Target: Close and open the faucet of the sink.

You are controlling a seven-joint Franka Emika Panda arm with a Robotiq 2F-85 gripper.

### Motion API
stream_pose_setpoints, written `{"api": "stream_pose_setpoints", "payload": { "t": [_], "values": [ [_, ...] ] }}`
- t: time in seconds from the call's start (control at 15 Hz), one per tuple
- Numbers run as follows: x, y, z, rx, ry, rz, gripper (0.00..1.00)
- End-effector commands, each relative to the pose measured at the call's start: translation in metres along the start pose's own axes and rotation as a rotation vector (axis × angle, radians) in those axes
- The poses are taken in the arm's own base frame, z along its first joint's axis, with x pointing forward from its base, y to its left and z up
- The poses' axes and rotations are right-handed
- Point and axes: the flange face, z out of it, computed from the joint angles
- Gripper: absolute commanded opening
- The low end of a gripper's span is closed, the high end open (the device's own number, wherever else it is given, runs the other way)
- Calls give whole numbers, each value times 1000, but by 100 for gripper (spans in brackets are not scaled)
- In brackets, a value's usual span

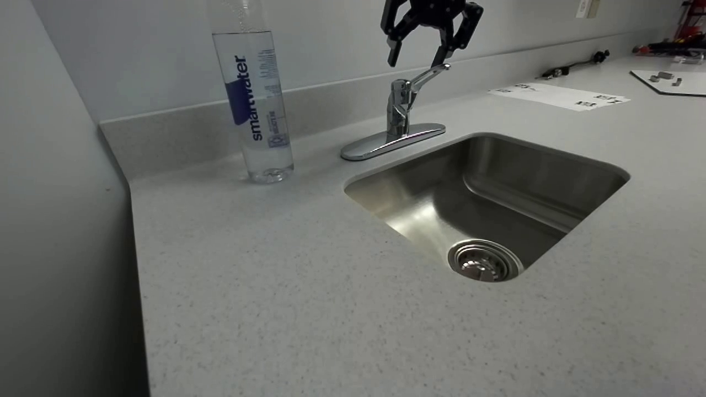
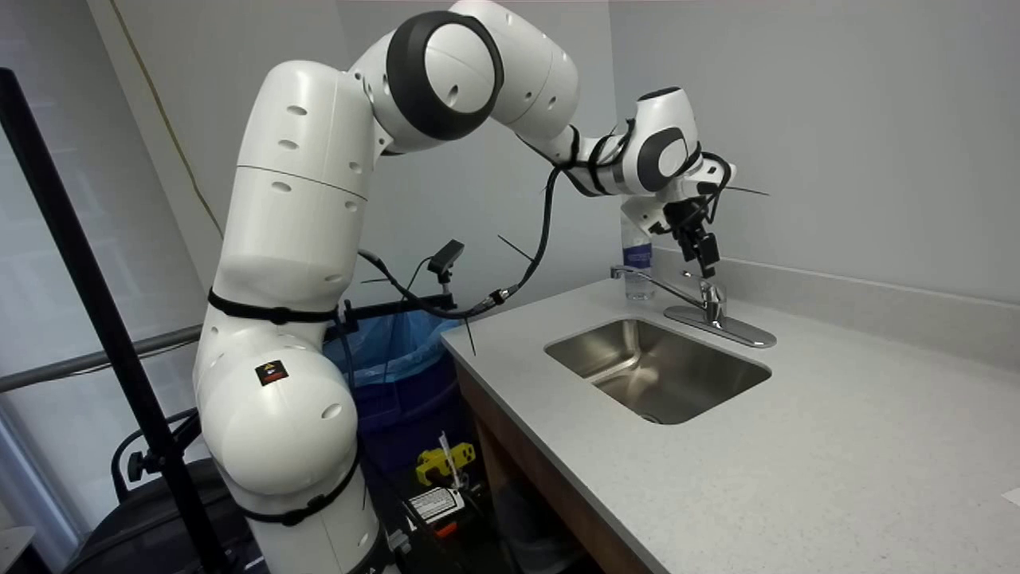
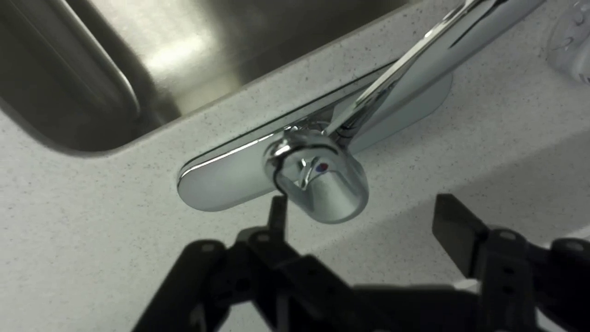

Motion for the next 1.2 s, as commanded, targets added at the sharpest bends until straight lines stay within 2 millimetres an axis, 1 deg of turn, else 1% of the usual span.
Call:
{"api": "stream_pose_setpoints", "payload": {
  "t": [0.0, 0.2, 0.27, 0.47, 0.93, 1.13],
  "values": [
    [-2, 6, -10, 7, 3, -6, 50],
    [-4, 6, -10, 7, -2, -8, 28],
    [-6, 6, -10, 8, -2, -10, 19],
    [-12, 5, -7, 3, -10, -22, 0],
    [-27, 18, -1, -33, -41, -46, 0],
    [-34, 26, -4, -53, -55, -72, 0]
  ]
}}
